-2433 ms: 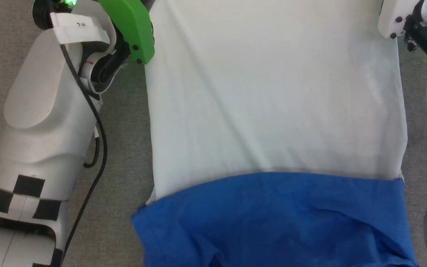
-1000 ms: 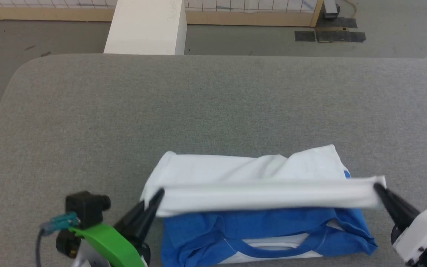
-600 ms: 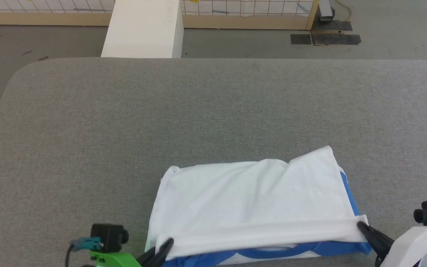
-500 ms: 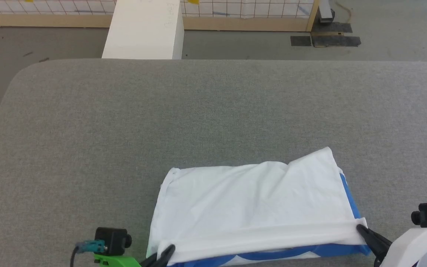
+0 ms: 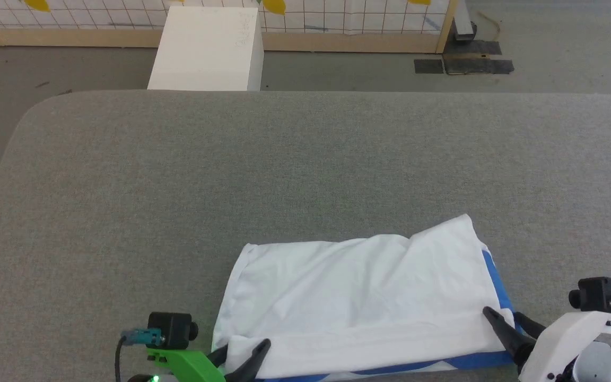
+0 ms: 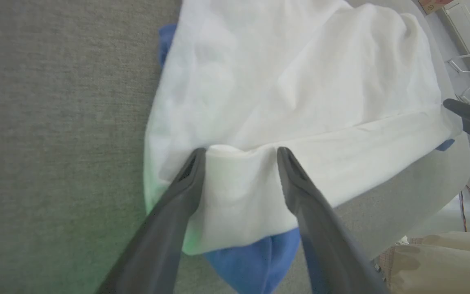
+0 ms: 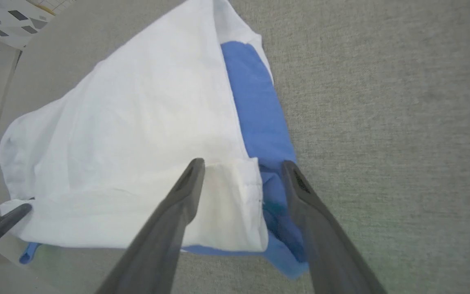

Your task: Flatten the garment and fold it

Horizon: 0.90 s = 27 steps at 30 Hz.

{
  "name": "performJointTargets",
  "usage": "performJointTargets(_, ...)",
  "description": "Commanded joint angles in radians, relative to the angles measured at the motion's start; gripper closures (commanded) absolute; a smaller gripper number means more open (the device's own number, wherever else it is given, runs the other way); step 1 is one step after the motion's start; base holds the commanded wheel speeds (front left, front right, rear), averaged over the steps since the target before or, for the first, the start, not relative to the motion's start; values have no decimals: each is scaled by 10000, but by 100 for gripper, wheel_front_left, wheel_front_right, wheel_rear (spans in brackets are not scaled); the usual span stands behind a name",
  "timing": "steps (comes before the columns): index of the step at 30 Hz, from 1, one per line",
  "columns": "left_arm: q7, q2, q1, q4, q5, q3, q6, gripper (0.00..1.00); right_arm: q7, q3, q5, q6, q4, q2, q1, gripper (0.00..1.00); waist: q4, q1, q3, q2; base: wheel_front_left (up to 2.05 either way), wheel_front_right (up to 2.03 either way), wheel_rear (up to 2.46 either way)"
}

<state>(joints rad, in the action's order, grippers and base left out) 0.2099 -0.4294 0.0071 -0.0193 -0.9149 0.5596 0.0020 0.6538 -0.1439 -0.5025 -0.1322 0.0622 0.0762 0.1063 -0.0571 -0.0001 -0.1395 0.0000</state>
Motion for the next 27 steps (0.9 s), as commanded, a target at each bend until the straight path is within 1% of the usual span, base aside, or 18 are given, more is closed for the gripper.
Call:
performJointTargets(1, -51, 75, -121, 60, -129, -76, -42, 0, -48, -39, -74, 15, 123, 14, -163, 0, 1, 1, 1, 0, 0, 0, 0)
performJointTargets(5, -212, 9, 68, 512, -253, -282, 66, 0, 64, -290, -338, 15, 773, 157, -56, 0, -12, 1, 46, 0, 0, 0, 0)
performJointTargets(8, -761, -49, 298, 1158, -129, -629, 295, 0, 63, -802, -482, 15, 1551, 125, 150, 0, -37, 1, 80, 0, 0, 0, 0)
performJointTargets(10, -1418, -28, 417, 1616, 122, -938, 463, 0, -113, -1175, -479, 15, 2043, 26, 268, 0, -61, 1, 57, 0, 0, 0, 0)
performJointTargets(13, -2998, 166, 503, 2137, 816, -1535, 748, 0, -477, -1496, -325, 15, 2482, -104, 412, 0, -67, 1, -20, 0, 0, 0, 0)
performJointTargets(15, -4080, 433, 639, 2367, 1117, -1978, 899, 0, -649, -1449, -236, 15, 2550, -157, 474, 0, -30, 1, -65, 0, 0, 0, 0)
performJointTargets(16, -4406, 604, 740, 2475, 1282, -2246, 983, 0, -752, -1399, -200, 15, 2542, -179, 494, 0, -14, 1, -90, 0, 0, 0, 0)
performJointTargets(19, -4690, 1022, 1025, 2702, 2142, -2977, 1182, 0, -995, -1224, -145, 15, 2415, -218, 533, 0, -17, 1, -165, 0, 0, 0, 0)
performJointTargets(21, -4707, 1466, 1209, 2946, 2984, -3625, 1218, 0, -1050, -1077, -86, 15, 2279, -232, 535, 0, -37, 1, -219, 0, 0, 0, 0)
performJointTargets(24, -4712, 2136, 1632, 3010, 4207, -4287, 1046, 0, -1077, -902, 62, 15, 2051, -242, 427, 0, -100, 1, -283, 0, 0, 0, 0)
performJointTargets(27, -4713, 2704, 1954, 2753, 4788, -4607, 681, 0, -1114, -795, 179, 15, 1768, -248, 241, 0, -218, 1, -319, 0, 0, 0, 0)
